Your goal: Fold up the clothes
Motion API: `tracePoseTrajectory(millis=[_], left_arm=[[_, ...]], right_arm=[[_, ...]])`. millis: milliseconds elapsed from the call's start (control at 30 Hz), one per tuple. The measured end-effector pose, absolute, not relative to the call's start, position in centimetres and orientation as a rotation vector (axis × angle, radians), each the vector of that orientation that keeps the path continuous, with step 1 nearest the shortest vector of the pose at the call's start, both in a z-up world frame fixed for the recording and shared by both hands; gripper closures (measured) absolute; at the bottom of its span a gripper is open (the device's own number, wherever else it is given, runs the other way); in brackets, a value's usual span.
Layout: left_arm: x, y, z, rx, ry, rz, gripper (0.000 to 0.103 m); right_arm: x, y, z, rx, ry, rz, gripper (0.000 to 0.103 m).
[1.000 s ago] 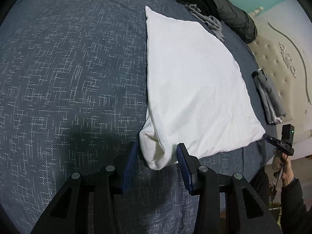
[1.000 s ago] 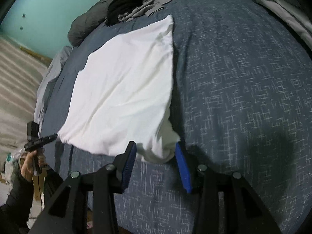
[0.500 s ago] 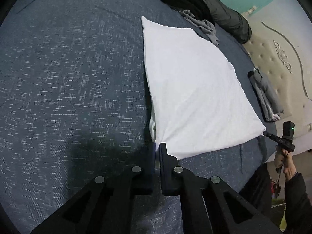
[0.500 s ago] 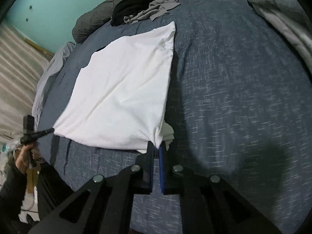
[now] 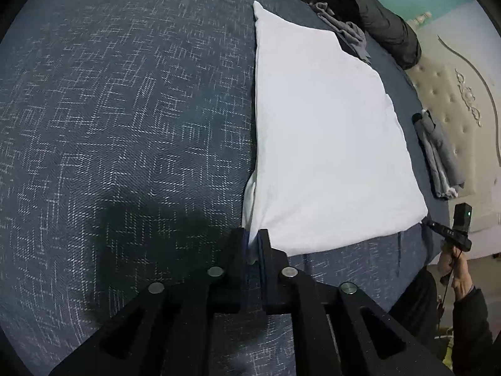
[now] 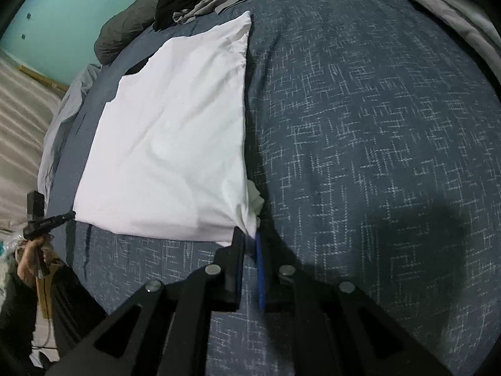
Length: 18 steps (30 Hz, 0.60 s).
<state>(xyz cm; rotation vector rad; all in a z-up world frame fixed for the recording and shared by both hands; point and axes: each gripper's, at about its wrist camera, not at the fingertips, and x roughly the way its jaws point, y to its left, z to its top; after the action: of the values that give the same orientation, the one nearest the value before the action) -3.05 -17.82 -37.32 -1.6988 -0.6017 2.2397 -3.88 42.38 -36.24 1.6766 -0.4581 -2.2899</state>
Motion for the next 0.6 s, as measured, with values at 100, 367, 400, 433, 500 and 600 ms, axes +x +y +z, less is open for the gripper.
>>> tracePoseTrajectory(millis=[100,367,400,433,500,600], left_arm=[[-2.4,-18.1,-36.3,-1.667,-0.624,2.264,0.080],[-1.3,-18.4,-34.7,-1.616,-0.690,2.320,0.056],[-1.3,-18.3,-34.8,-1.619,-0.699,2.318,0.055],[-1.3,-18.2,-34.9,-1.621,-0.707,2.316,0.054],[-1.0,-18.3,-35.2,-1.620,-0.733,2.314,0.053],[-1.1,-18.1,-35.8,-1.622,-0.775,2.310,0.049]], right_arm=[[-3.5,42.1,-34.7,1.682,-0.408,-2.357,0.072],[-3.5,36.3,-28.0,1.461,-0.359,-2.466,0.071],[-3.9,34.5,-27.7,1.442,-0.364,-2.440,0.071],[-4.4,32.8,-27.6,1.439,-0.363,-2.409,0.071],[-5.1,29.3,-28.2,1.454,-0.355,-2.346,0.071],[-6.1,24.3,-29.8,1.484,-0.309,-2.270,0.071]])
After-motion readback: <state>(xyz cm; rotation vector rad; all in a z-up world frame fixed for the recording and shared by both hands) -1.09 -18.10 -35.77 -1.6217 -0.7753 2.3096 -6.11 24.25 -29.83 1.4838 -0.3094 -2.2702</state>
